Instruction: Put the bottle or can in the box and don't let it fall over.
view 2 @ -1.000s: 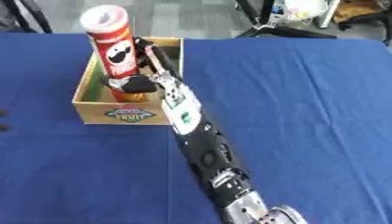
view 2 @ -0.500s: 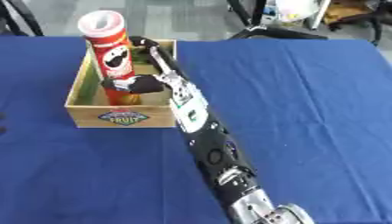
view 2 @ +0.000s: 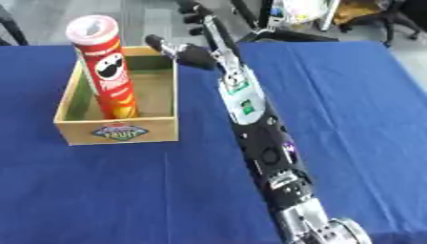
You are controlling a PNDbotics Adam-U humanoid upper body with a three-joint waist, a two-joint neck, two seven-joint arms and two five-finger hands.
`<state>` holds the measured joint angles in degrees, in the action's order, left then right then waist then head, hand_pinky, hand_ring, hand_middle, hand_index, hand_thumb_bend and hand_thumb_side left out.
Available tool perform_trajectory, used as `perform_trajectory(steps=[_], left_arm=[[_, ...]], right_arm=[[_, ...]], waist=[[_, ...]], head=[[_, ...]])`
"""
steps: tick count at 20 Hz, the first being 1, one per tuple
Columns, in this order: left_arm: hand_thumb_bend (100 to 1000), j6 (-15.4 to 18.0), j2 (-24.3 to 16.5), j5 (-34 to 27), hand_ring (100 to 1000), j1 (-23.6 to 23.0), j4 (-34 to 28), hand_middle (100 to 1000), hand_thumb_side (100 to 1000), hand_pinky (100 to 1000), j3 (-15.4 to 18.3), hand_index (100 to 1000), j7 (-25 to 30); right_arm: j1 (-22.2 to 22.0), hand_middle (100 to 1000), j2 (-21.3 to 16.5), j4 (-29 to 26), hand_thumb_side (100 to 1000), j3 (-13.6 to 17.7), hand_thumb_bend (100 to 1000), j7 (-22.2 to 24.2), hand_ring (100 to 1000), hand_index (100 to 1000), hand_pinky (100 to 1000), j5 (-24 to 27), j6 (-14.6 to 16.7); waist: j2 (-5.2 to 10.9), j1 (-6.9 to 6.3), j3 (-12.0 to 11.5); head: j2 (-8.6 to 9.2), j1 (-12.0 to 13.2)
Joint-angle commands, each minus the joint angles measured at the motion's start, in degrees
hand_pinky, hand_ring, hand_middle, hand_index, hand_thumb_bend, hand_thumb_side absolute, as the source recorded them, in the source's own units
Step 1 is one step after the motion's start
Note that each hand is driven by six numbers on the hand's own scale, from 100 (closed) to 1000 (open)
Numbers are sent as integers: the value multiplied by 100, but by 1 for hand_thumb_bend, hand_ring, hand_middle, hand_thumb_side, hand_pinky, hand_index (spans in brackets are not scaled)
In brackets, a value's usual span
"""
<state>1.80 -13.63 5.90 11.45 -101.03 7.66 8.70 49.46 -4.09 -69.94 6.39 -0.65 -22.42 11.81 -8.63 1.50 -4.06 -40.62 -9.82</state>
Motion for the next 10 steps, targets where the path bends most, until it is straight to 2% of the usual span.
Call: perform_trajectory(steps=[1,5,10], left_arm=[[589,82,-367,-239,820,240,-293,865,717,738,143,908,-325],[558,290,-731,-646,820,621,-695,862,689,741,267,902,-860],[511,660,-1154,-1011,828,1133,-1294,863,666,757,296,901,-1316]], right_arm=[[-119,807,-511,-1002,571,236,657,-463,825,865,749,414,4],[-551,807,-933,-2307,654,488,535,-967,827,864,756,536,-52],[-871,833,-1171,-4017,743,605,339,-1400,849,881,796,-138,-171]], waist=[[136,-35,39],[188,-28,136],[281,-24,254]], head=[[58,-101],[51,-172],[31,-257]])
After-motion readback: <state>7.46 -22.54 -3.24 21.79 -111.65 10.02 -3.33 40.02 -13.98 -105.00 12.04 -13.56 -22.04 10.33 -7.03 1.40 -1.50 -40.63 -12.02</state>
